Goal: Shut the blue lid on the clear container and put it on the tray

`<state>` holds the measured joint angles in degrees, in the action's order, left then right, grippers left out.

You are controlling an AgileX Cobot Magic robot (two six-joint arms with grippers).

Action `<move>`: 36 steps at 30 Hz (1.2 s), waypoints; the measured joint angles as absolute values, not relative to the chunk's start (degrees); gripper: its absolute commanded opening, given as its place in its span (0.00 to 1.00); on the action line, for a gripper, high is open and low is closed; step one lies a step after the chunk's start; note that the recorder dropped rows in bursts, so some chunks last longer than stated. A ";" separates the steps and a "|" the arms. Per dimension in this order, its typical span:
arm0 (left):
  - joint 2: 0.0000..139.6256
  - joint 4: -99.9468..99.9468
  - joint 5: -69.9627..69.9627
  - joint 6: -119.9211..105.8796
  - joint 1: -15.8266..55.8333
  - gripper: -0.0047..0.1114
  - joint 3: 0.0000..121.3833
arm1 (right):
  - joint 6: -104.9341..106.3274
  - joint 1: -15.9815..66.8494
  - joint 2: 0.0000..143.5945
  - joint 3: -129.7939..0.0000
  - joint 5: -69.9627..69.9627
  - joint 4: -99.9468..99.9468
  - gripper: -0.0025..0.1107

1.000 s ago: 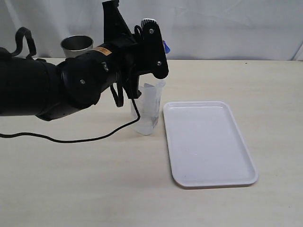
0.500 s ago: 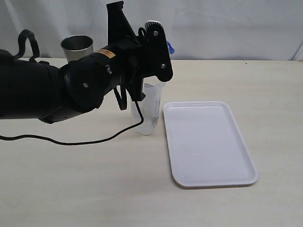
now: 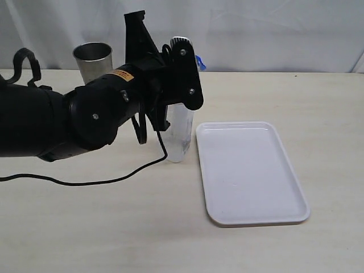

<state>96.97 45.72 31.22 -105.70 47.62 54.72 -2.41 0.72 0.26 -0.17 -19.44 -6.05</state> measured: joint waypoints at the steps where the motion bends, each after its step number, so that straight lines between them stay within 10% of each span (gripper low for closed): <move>1: 96.97 45.72 31.22 -105.70 47.78 0.04 54.72 | -2.41 0.72 0.26 -0.17 -19.44 -6.05 0.06; 36: 96.94 46.77 29.64 -106.66 50.18 0.04 52.66 | -2.41 0.72 0.26 -0.17 -19.44 -6.05 0.06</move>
<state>96.94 46.77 29.64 -106.66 50.18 52.66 -2.41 0.72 0.26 -0.17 -19.44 -6.05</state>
